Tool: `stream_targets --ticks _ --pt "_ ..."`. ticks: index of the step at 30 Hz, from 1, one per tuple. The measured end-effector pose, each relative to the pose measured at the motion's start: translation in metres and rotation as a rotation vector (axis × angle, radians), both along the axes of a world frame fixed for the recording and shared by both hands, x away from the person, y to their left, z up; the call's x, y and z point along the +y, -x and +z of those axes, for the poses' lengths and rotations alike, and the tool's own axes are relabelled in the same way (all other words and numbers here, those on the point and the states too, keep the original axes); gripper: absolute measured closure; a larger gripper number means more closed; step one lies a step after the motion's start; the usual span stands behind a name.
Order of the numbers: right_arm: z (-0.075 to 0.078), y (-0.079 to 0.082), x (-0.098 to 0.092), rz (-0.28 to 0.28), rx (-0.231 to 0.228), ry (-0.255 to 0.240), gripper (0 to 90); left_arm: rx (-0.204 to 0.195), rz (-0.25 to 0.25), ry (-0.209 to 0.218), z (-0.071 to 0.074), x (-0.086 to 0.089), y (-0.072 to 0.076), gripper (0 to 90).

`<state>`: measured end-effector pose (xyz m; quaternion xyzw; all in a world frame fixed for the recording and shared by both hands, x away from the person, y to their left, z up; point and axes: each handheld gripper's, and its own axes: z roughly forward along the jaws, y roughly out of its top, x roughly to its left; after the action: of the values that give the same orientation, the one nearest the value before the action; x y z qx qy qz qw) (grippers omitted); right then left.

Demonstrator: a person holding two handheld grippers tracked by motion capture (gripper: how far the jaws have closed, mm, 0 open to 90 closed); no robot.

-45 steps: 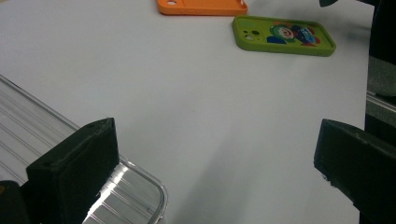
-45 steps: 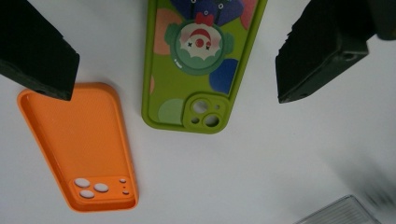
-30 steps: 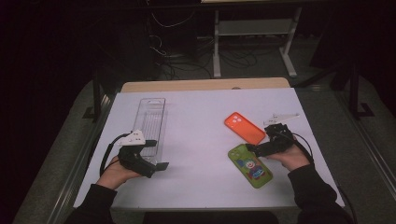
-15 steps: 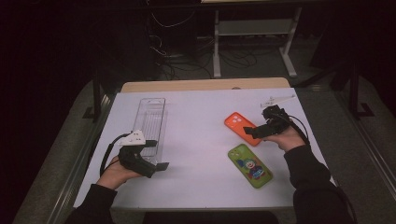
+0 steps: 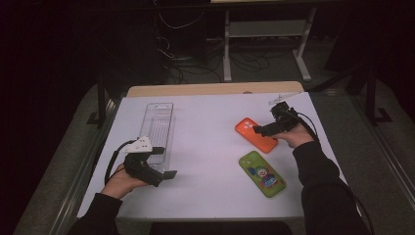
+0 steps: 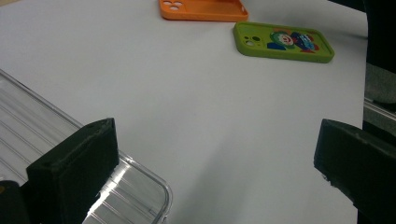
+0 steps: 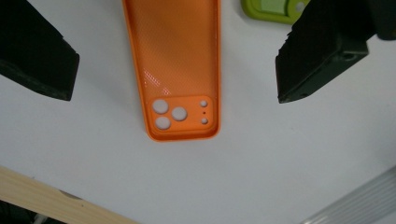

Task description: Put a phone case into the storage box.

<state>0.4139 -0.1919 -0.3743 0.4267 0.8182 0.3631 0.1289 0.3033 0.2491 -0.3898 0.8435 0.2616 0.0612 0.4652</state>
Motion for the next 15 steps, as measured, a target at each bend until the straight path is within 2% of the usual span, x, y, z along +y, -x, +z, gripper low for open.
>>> stream_targets --ticks 1,7,10,13,15 --pt "-0.003 -0.003 -0.001 0.004 0.012 0.023 0.0 -0.001 0.0 0.001 0.0 0.0 0.0 0.0" --pt "-0.01 -0.008 -0.001 -0.005 0.052 0.073 0.0 -0.003 0.001 0.001 0.0 0.0 0.001 0.0" --pt "-0.018 -0.011 -0.002 0.011 0.065 0.115 0.0 -0.003 0.0 0.002 0.0 0.0 0.001 0.0" --pt "-0.024 -0.011 -0.003 0.005 0.102 0.147 0.0 -0.003 0.001 0.002 0.0 0.0 0.001 0.0" --pt "-0.028 -0.011 -0.004 0.004 0.119 0.147 0.0 -0.003 0.0 0.002 0.0 0.0 0.001 0.0"
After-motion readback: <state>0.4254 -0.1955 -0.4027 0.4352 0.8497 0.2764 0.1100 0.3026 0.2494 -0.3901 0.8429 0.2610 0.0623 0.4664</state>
